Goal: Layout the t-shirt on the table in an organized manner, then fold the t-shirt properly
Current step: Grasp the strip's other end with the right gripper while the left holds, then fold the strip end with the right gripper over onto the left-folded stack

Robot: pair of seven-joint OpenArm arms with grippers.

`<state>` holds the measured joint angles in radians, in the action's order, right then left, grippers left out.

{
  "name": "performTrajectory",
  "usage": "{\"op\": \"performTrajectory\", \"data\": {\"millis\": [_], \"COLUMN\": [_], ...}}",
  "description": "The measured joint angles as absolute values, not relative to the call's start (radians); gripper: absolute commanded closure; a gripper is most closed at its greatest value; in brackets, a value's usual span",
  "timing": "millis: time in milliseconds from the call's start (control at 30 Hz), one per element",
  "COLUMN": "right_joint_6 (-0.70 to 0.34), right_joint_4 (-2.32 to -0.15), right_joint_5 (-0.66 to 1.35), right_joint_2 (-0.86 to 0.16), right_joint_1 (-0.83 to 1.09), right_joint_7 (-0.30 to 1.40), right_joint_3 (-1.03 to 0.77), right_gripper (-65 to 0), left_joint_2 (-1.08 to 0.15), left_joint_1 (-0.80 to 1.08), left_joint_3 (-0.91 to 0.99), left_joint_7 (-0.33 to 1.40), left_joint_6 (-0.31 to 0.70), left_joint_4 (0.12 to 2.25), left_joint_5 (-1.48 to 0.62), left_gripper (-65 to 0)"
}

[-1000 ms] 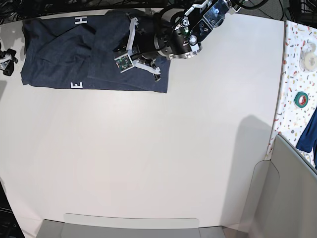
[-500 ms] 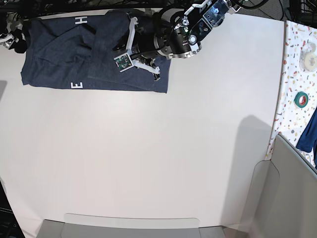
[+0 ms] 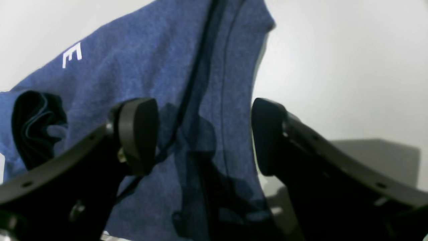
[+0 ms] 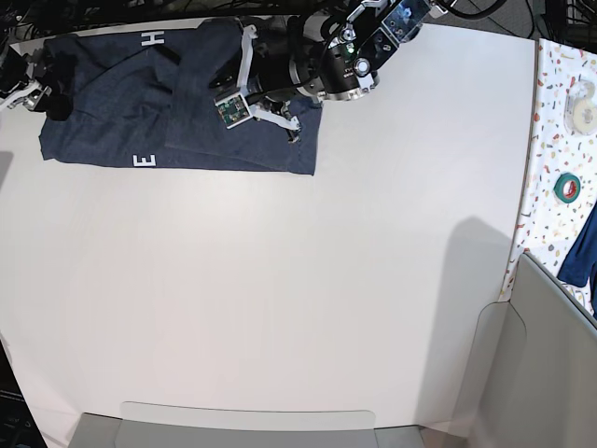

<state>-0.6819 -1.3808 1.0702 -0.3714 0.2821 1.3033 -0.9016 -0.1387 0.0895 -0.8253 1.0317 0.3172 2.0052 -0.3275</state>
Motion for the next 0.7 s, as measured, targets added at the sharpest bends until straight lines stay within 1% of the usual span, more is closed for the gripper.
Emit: {"op": "performTrajectory", "data": {"millis": [267,467,633,700], "right_joint_6": [-0.686,-0.694,-0.7,-0.7], "right_joint_4": [-1.385,-1.388,-1.389,-1.389], "right_joint_5": [1.087,1.118,1.119,1.119], "right_joint_2": [-0.367,-0.342,-0.34,-0.34], "right_joint_1": [0.297,0.295,0.293,0.293], "right_joint_7": [1.279,1.254,1.256,1.256], "right_joint_3": [-0.847,-0.803,-0.8,-0.8], "right_gripper": [-43.3,-43.2,-43.0,-41.6], "left_joint_2": [-0.138,-0.139,-0.139,-0.139], "left_joint_1": [0.089,0.089,0.089,0.089], "left_joint_3": [-0.825,-0.825,-0.825,-0.825], "left_joint_7": [1.024,1.024,1.024,1.024], "left_joint_6": [0.317,0.317,0.317,0.317], "left_joint_4": [1.994,1.994,1.993,1.993], "left_joint_5": [-0.327,-0.327,-0.327,-0.327], "left_gripper": [-9.8,-9.8,-9.8,-9.8]}}
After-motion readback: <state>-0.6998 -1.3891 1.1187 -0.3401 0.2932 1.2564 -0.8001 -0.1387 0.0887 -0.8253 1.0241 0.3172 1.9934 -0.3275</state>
